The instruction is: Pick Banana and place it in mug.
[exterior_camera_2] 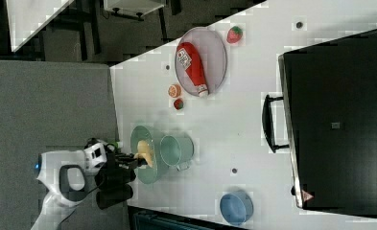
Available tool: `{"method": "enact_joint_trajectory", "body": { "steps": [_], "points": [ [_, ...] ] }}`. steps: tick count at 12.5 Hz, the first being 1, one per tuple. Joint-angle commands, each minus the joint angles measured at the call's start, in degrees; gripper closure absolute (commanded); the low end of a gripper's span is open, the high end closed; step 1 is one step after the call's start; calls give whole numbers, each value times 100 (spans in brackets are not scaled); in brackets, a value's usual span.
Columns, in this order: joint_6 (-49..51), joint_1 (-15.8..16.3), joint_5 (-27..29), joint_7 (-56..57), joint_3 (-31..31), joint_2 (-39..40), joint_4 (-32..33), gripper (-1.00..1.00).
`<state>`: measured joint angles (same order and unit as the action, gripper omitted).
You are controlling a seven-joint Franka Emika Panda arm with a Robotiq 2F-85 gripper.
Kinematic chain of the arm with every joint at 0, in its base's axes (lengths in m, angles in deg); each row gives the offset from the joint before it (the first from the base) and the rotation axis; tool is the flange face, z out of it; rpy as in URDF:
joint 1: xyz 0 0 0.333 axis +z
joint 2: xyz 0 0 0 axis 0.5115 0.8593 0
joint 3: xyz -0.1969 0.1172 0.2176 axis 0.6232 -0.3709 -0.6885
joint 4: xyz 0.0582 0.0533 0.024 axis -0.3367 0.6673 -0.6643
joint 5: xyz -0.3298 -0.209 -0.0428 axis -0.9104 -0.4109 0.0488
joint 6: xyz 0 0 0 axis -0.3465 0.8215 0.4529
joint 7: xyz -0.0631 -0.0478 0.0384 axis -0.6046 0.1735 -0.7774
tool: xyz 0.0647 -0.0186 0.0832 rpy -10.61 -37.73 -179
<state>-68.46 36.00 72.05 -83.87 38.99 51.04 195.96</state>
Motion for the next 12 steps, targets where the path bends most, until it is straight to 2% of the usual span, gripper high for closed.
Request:
{"method": "enact_joint_trajectory", "body": {
  "steps": [1,2,3,8,12],
  "points": [
    [-642,-188,48,-374,181,225,179,38],
    [-723,-188,48,-374,178,316,224,34],
    [-848,-188,48,-374,185,402,242,15],
    [-1014,-198,42,-374,195,333,257,-100],
    [-836,-237,68,-374,286,-310,117,-100]
  ]
}}
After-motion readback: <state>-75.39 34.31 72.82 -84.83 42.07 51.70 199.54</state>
